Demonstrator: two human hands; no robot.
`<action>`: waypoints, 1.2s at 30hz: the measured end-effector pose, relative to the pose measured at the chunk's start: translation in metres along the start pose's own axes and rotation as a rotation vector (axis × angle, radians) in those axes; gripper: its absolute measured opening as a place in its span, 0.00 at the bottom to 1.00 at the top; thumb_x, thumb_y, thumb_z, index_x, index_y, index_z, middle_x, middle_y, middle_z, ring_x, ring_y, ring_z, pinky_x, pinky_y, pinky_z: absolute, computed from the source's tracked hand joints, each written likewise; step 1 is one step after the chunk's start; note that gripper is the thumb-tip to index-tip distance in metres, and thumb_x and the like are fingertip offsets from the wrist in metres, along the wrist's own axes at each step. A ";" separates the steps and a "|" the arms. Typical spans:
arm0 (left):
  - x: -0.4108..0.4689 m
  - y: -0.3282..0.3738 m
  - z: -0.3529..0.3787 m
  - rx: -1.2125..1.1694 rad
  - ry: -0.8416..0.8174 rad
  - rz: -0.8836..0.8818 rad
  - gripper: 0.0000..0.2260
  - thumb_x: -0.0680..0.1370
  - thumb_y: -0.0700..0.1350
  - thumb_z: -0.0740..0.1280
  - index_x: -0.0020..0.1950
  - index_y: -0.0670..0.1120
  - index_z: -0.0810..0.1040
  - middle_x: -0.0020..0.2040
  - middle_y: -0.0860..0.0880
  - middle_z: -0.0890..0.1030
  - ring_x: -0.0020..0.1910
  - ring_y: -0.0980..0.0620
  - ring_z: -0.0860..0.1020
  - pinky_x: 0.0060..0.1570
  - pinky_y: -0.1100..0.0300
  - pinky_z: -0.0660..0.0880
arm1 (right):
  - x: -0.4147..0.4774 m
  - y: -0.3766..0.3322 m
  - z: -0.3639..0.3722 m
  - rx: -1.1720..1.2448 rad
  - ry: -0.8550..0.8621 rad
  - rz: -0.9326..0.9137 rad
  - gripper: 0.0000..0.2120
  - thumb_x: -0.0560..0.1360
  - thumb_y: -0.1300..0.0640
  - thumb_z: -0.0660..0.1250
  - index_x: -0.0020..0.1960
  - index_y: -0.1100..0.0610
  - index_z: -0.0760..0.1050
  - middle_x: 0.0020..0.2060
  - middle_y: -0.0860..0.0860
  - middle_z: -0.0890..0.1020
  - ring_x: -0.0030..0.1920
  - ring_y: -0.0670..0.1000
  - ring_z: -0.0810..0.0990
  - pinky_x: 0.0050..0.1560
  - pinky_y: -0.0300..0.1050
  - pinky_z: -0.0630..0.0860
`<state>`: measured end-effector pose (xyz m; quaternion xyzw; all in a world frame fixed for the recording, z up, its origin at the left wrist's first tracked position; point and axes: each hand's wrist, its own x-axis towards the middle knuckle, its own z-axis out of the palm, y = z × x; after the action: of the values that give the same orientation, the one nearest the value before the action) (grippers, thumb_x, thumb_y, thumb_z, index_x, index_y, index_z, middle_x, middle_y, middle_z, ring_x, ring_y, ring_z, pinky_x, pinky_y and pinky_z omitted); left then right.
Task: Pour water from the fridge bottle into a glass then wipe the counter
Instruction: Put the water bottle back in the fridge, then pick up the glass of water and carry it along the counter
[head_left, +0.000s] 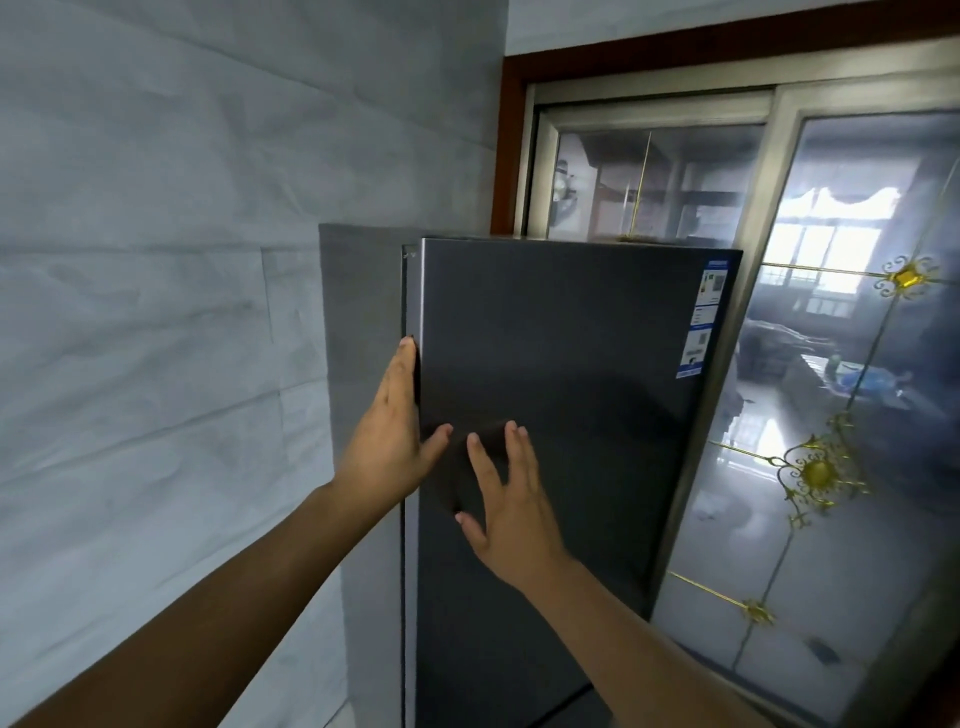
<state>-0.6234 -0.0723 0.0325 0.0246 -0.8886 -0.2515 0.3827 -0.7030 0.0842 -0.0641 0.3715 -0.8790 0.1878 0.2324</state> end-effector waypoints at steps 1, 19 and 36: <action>-0.003 0.003 -0.002 -0.025 0.007 -0.002 0.44 0.76 0.47 0.74 0.82 0.49 0.47 0.81 0.48 0.60 0.76 0.48 0.65 0.72 0.51 0.69 | -0.004 -0.003 -0.007 0.032 -0.017 0.022 0.48 0.77 0.45 0.68 0.78 0.39 0.32 0.80 0.52 0.36 0.79 0.55 0.35 0.74 0.54 0.49; -0.193 0.125 0.115 0.006 -0.994 0.291 0.20 0.77 0.59 0.70 0.65 0.53 0.71 0.60 0.52 0.74 0.56 0.54 0.74 0.55 0.57 0.74 | -0.295 0.032 -0.157 -0.071 -0.362 0.765 0.22 0.78 0.40 0.63 0.68 0.49 0.71 0.54 0.51 0.79 0.52 0.54 0.80 0.50 0.47 0.78; -0.446 0.472 0.176 -0.048 -1.182 0.765 0.26 0.74 0.62 0.71 0.69 0.55 0.68 0.61 0.53 0.77 0.55 0.53 0.78 0.50 0.61 0.75 | -0.664 0.040 -0.351 -0.160 -0.267 1.315 0.25 0.76 0.41 0.66 0.67 0.53 0.69 0.58 0.55 0.78 0.58 0.57 0.77 0.56 0.51 0.75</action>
<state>-0.3604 0.5198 -0.1472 -0.4388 -0.8882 -0.0901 -0.1023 -0.2292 0.6627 -0.1463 -0.2391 -0.9546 0.1771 -0.0144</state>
